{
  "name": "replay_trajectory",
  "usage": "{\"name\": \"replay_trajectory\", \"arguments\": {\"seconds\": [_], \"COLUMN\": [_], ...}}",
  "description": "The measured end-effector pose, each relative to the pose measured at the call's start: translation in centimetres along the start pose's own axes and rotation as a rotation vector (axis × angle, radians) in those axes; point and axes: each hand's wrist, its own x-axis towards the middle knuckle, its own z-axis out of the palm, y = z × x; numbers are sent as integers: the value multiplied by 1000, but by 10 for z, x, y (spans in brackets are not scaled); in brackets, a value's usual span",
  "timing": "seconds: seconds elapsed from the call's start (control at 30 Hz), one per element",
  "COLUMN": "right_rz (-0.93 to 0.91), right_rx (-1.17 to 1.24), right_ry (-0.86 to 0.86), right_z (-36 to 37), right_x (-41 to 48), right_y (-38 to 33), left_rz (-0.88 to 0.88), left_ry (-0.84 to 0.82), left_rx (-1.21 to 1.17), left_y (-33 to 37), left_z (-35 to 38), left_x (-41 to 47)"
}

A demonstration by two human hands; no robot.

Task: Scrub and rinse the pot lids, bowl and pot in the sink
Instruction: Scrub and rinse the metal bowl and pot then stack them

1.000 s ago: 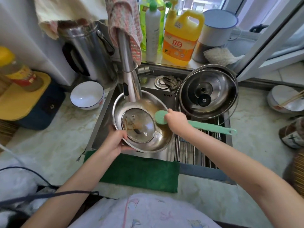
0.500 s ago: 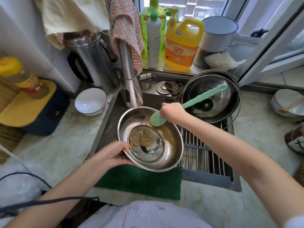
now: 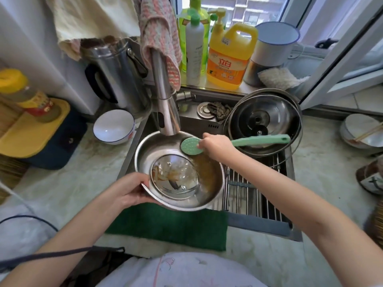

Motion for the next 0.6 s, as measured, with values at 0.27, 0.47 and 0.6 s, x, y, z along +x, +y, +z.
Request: {"name": "replay_trajectory", "arguments": {"seconds": [0.27, 0.47, 0.6], "right_rz": [223, 298, 48], "right_rx": [377, 367, 475], "right_ry": [-228, 182, 195], "right_z": [5, 8, -2], "right_x": [-33, -29, -32], "right_y": [2, -34, -63], "left_rz": [260, 273, 248], "left_ry": [103, 8, -68], "left_rx": [64, 46, 100], "left_y": [4, -3, -9], "left_z": [-11, -7, -3], "left_x": [14, 7, 3]}}
